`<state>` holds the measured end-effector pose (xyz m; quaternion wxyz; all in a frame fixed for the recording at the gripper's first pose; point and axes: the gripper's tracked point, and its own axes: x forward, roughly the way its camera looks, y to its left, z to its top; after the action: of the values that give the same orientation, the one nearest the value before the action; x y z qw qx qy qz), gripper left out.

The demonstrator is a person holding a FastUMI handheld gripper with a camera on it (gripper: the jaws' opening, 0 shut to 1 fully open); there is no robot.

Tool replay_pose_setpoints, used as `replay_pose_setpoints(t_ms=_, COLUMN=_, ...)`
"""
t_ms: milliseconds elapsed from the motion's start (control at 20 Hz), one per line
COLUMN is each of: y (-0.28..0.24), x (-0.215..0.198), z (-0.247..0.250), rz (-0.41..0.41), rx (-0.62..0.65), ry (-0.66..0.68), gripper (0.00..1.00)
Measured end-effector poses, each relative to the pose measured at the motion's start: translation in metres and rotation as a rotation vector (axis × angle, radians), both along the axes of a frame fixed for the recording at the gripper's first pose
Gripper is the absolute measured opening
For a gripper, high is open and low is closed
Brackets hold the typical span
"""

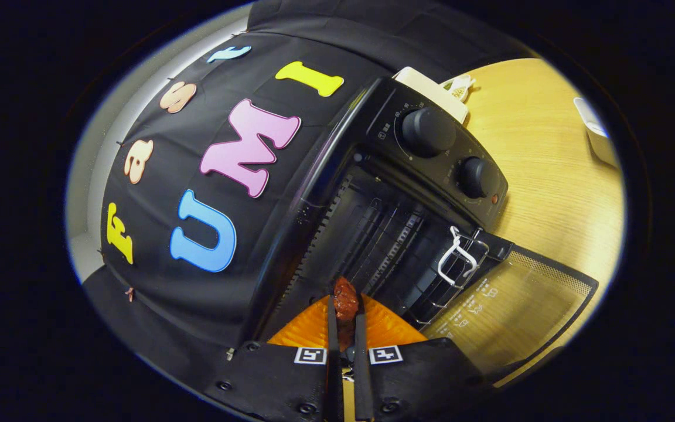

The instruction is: Open the toaster oven, put the food inside, and close the toaster oven door.

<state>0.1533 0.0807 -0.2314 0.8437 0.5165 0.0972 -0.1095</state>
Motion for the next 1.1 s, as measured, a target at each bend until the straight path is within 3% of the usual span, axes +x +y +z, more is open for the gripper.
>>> replay_pose_setpoints(t_ms=250, y=-0.008, x=0.000, z=0.004, rz=0.007, rx=-0.159, ry=0.015, gripper=0.12)
replay_pose_setpoints(t_ms=450, y=-0.010, x=-0.002, z=0.000, rz=0.035, rx=-0.220, ry=0.049, gripper=0.18)
replay_pose_setpoints(t_ms=500, y=-0.014, x=-0.002, z=0.000, rz=0.029, rx=-0.244, ry=0.049, gripper=0.24)
replay_pose_setpoints(t_ms=650, y=-0.023, x=-0.006, z=0.002, rz=0.031, rx=-0.302, ry=0.065, gripper=0.80)
replay_pose_setpoints(t_ms=850, y=-0.026, x=-0.020, z=0.012, rz=0.062, rx=-0.386, ry=0.074, gripper=0.98)
replay_pose_setpoints(t_ms=1100, y=-0.021, x=-0.054, z=0.025, rz=0.135, rx=-0.495, ry=0.118, gripper=0.98)
